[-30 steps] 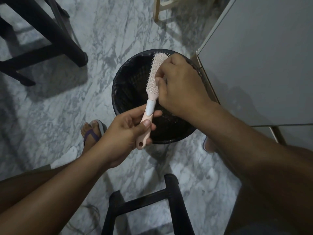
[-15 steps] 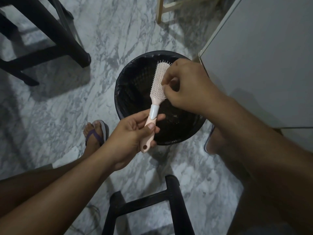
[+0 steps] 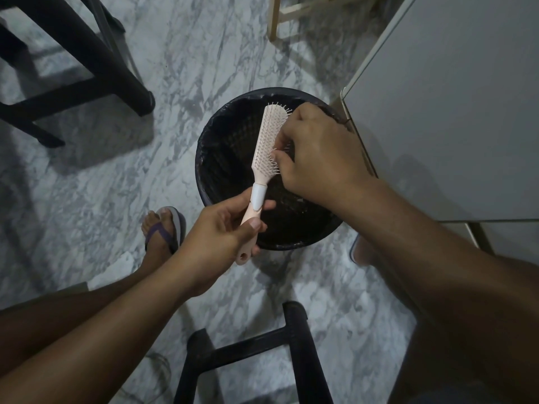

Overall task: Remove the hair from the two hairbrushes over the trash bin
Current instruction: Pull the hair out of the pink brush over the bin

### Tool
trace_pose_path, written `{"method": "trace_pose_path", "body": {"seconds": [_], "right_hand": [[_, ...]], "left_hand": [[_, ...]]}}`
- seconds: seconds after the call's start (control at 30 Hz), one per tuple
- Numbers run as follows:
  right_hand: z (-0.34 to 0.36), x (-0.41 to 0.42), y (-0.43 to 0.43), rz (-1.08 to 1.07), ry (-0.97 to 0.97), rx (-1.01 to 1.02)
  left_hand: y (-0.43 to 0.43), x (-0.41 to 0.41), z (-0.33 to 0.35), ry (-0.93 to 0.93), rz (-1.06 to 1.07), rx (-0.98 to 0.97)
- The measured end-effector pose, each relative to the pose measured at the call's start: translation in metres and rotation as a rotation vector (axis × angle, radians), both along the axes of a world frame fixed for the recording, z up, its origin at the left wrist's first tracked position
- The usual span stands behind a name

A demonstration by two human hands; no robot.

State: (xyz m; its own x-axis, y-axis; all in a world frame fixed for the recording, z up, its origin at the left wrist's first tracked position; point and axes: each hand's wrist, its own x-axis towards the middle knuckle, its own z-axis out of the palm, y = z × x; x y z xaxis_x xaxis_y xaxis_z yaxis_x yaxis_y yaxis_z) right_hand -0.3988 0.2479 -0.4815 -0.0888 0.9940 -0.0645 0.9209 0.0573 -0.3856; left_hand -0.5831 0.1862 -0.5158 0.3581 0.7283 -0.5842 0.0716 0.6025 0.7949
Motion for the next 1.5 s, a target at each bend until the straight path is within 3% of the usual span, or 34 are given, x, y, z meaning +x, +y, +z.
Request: {"method": "trace_pose_path", "body": {"seconds": [0.13, 0.23, 0.37, 0.6, 0.97, 1.07, 1.2, 1.23, 1.3, 1.4, 1.5], "right_hand": [[-0.011, -0.005, -0.002, 0.016, 0.001, 0.022], [-0.011, 0.004, 0.010, -0.059, 0.247, -0.022], [0.004, 0.024, 0.026, -0.222, 0.463, 0.088], [-0.010, 0.023, 0.018, 0.035, 0.203, -0.086], [-0.007, 0.023, 0.015, 0.087, 0.013, -0.096], [-0.012, 0.021, 0.014, 0.022, 0.101, -0.083], [-0.003, 0.031, 0.026, -0.290, 0.506, -0.018], [0.000, 0.037, 0.029, -0.316, 0.529, 0.029], [0.004, 0.044, 0.032, -0.239, 0.401, 0.064], [-0.003, 0.038, 0.026, -0.097, 0.193, -0.038], [-0.005, 0.033, 0.025, -0.064, 0.138, -0.059]], "left_hand": [[0.001, 0.004, 0.003, -0.075, 0.030, -0.109], [0.002, 0.007, 0.004, -0.216, 0.095, -0.249], [0.002, 0.003, 0.001, -0.241, 0.085, -0.245], [0.001, 0.007, 0.003, -0.288, 0.113, -0.261], [-0.001, 0.002, 0.001, -0.291, 0.020, -0.285], [-0.001, 0.003, 0.001, -0.320, 0.049, -0.306], [-0.001, 0.005, 0.002, -0.315, 0.049, -0.299], [-0.003, 0.005, 0.002, -0.293, 0.032, -0.288], [-0.005, 0.006, 0.001, -0.270, -0.002, -0.269], [-0.007, 0.008, 0.001, -0.255, -0.012, -0.267], [-0.010, 0.009, 0.001, -0.211, -0.004, -0.243]]}}
